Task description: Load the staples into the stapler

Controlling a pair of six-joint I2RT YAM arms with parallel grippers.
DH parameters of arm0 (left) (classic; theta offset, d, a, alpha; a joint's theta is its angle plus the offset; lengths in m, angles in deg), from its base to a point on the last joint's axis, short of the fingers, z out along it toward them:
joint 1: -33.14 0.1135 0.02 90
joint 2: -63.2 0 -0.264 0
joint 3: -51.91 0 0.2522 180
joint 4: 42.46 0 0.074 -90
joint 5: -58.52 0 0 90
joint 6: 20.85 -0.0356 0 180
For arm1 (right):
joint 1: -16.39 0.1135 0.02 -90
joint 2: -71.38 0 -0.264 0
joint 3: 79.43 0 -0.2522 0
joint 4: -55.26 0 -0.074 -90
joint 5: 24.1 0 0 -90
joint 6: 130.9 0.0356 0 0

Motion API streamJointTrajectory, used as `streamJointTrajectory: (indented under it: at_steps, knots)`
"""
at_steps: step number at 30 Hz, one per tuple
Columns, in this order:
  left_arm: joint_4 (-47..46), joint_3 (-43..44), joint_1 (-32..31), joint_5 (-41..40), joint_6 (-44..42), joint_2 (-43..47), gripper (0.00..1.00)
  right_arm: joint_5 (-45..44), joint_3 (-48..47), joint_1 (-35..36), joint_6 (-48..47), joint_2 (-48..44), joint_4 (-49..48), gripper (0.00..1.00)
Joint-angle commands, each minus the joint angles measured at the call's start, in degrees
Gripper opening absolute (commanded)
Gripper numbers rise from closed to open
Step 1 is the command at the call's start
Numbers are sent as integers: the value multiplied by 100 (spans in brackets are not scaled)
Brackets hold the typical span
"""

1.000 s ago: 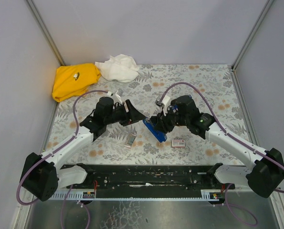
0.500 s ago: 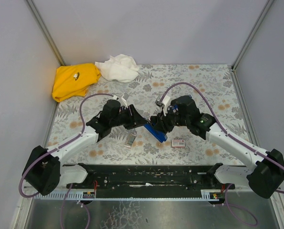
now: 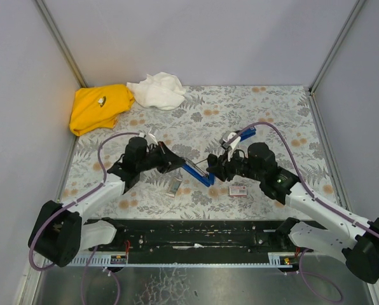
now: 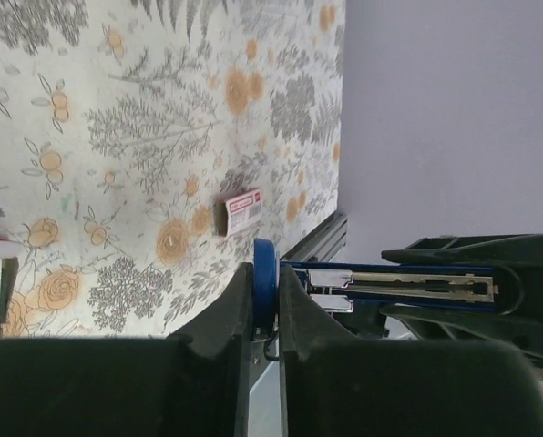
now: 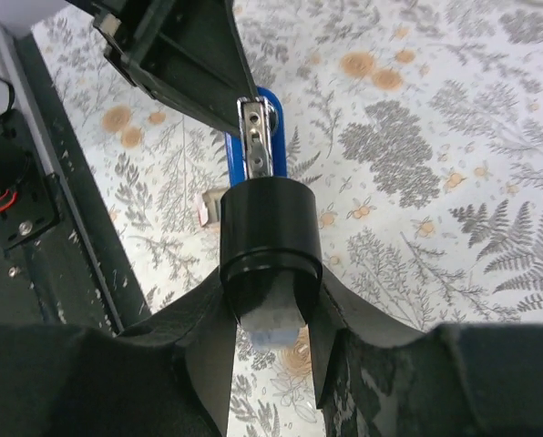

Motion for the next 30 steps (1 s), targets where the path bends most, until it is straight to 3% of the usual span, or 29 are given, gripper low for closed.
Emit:
streamJointTrajectory:
  at_steps: [1,7,13,17,21,25,30]
  knots:
    - [-478,-96,540,227,332,461,0,-1374,421,-71,131,-494,-977,27]
    - [-487,-110,1037,530,652,932,0,-2159,1348,-88,648,-707,-1689,58]
    - [-419,-74,1180,598,773,1166,0,-2493,1861,-89,1132,-867,-2017,72]
    - [715,449,1177,338,-113,1136,0,-2302,1701,-90,1168,-1075,-1669,82]
    - [2062,1089,1159,-387,-1412,1113,0,-2301,1178,-89,1242,-922,-974,100]
    - [2482,1586,900,-1065,-2182,809,0,-2706,263,-76,2096,-513,32,99]
    - [2519,2415,-131,-1958,-2571,6,0,-3013,-268,108,2818,-298,167,99]
